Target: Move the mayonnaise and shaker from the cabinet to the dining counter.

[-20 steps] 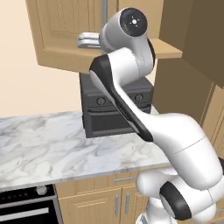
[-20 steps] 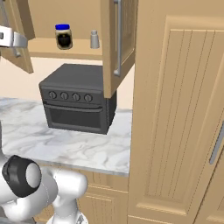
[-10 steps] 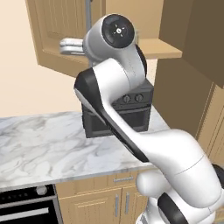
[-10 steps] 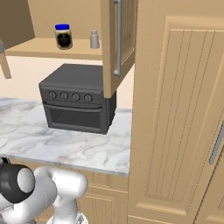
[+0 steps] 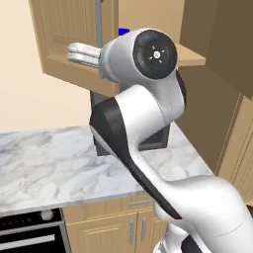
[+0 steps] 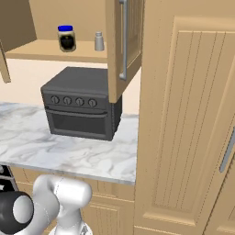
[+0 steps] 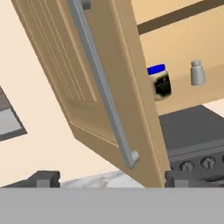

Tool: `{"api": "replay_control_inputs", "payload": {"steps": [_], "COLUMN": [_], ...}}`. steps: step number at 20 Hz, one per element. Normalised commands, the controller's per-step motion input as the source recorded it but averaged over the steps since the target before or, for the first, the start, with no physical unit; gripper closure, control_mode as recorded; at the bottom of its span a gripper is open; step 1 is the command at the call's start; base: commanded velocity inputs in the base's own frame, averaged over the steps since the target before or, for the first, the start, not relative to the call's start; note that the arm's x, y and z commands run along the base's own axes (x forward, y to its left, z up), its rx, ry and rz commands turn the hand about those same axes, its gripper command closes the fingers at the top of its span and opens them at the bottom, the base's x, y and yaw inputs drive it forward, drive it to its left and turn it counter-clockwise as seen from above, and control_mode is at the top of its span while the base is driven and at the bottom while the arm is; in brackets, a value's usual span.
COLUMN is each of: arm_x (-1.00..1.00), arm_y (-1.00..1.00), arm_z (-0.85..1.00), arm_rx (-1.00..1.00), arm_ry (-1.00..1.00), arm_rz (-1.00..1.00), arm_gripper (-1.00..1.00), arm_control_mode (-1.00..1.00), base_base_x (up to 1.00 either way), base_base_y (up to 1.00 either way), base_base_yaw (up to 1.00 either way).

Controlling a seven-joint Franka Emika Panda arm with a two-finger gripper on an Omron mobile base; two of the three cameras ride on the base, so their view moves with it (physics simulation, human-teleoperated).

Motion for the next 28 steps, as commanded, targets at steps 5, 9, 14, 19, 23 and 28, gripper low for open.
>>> {"api": "replay_control_inputs", "payload": {"steps": [5,9,14,19,23,28], "arm_x": [-0.49,-0.11,-0.05,0.2,0.46,0.53], "arm_y": [-0.57,-0.69,-0.67,-0.46,-0.1,0.04], "arm_z": [0.0,0.0,0.01,0.01,0.0,0.0], "arm_rx": [0.35,0.43,0.32,0.3,0.36,0.39], "arm_ry": [0.0,0.0,-0.02,0.0,0.0,0.11], "arm_rz": [0.01,0.04,0.08,0.14,0.12,0.15], "arm_gripper": [-1.0,-1.0,-1.0,-1.0,-1.0,-1.0], "arm_control_mode": [-1.0,-1.0,-1.0,-1.0,-1.0,-1.0], "base_base_x": [0.0,0.0,0.0,0.0,0.0,0.0], "base_base_y": [0.0,0.0,0.0,0.0,0.0,0.0], "base_base_yaw": [0.0,0.0,0.0,0.0,0.0,0.0]}}
